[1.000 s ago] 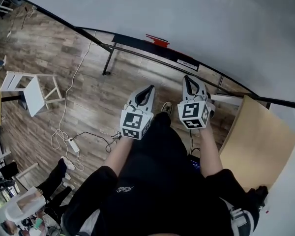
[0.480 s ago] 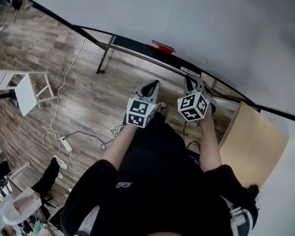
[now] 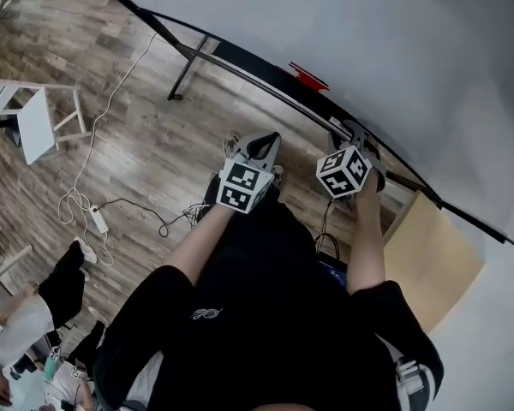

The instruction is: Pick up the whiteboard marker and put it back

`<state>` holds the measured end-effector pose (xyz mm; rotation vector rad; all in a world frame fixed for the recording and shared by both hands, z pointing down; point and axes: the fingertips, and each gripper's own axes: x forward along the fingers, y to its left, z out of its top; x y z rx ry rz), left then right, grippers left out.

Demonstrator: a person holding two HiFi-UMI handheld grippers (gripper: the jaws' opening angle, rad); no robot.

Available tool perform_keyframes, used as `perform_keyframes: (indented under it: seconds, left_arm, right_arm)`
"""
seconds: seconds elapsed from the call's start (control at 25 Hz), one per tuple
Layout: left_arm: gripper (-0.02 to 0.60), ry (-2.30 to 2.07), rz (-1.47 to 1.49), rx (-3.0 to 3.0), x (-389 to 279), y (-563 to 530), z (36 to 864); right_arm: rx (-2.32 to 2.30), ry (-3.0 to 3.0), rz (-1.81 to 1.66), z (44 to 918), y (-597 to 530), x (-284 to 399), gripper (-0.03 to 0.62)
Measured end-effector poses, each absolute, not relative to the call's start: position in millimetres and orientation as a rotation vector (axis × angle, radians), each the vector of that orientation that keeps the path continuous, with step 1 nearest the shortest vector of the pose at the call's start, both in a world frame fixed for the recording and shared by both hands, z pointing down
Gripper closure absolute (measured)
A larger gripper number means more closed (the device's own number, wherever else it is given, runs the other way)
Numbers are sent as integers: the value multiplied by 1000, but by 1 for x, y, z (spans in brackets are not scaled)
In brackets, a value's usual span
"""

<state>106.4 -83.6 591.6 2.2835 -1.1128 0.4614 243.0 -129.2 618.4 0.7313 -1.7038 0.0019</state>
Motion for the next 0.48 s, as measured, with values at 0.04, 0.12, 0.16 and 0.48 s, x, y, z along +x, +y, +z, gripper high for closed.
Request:
perform_keyframes:
  seconds: [0.04, 0.12, 0.16, 0.48]
  left_arm:
    - [575, -1121, 461, 2280, 103, -85, 591]
    - [575, -1140, 462, 2267, 97, -85, 592]
    - [575, -1148, 463, 2258, 94, -85, 593]
    - [575, -1187, 468, 2231, 87, -82, 596]
  right_arm:
    - [713, -1698, -3, 621, -131, 243, 477]
    - [667, -1670, -24, 627, -133, 245, 477]
    - [644, -1649, -35, 631, -134, 247, 477]
    - [578, -1579, -82, 652, -136, 254, 505]
